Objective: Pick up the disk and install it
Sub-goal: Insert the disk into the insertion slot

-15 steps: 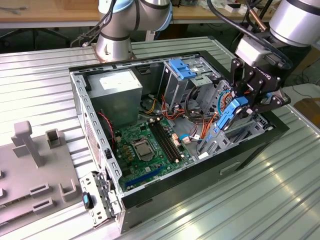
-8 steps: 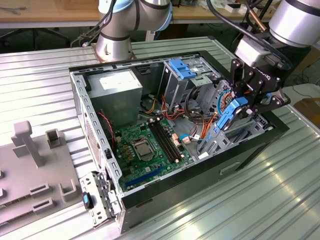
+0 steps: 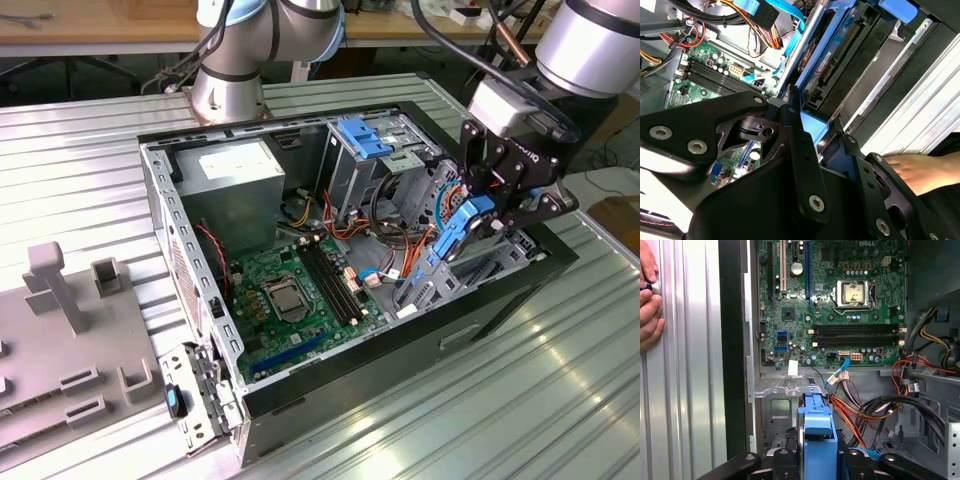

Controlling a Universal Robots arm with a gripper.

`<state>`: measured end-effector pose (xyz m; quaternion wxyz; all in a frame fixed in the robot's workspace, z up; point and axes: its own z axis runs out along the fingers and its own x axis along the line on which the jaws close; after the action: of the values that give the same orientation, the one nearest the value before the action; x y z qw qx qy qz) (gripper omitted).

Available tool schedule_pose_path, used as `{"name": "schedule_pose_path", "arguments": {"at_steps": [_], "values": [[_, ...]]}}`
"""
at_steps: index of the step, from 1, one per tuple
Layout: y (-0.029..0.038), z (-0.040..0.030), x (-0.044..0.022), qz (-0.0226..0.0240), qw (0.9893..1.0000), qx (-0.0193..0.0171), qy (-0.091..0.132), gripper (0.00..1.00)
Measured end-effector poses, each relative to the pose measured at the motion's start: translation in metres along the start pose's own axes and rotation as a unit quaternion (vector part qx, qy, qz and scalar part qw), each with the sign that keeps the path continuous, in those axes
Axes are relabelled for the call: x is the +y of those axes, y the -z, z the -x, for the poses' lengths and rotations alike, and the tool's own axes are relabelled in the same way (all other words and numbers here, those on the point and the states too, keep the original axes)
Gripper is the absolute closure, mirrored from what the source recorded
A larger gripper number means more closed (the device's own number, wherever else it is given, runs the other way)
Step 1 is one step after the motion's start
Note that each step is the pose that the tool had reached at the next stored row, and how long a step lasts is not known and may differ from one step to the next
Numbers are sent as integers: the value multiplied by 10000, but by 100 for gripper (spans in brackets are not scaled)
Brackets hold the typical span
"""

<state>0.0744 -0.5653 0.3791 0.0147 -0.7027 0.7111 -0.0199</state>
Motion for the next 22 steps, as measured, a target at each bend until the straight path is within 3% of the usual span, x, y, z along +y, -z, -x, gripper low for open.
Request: {"name": "schedule_pose_path", "arguments": {"at_steps": [9,22], "values": [[-71,0,4,0,10000,0,0,63],[-88,0,4,0,10000,0,0,62]]}}
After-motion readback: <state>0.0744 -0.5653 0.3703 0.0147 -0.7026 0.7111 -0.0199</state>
